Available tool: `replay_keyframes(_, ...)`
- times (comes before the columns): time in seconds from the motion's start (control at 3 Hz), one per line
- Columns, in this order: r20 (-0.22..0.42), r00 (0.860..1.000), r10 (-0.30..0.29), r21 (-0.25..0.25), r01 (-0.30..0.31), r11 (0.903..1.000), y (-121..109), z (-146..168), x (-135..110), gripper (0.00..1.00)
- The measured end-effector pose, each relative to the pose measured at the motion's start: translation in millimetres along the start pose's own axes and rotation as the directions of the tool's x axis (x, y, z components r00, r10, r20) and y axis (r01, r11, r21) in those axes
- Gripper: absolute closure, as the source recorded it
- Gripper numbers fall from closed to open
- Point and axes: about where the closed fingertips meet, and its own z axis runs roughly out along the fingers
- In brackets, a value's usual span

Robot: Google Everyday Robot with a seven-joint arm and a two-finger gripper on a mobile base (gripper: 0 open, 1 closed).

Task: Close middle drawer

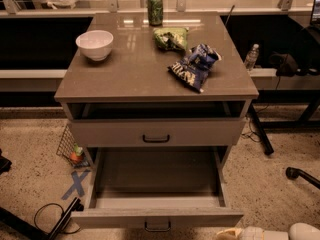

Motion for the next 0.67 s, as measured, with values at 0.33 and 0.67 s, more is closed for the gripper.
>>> replay_keyframes(0.33, 0.013, 0.998, -0.067, -0.001, 0.067, 0.9978, -61.6, 12.9, -30.3, 1.00)
replay_keyframes(0.67, 0.015, 0.998, -0.068, -0.002, 0.068, 0.9977, -63.2, 13.6, -30.3, 1.00)
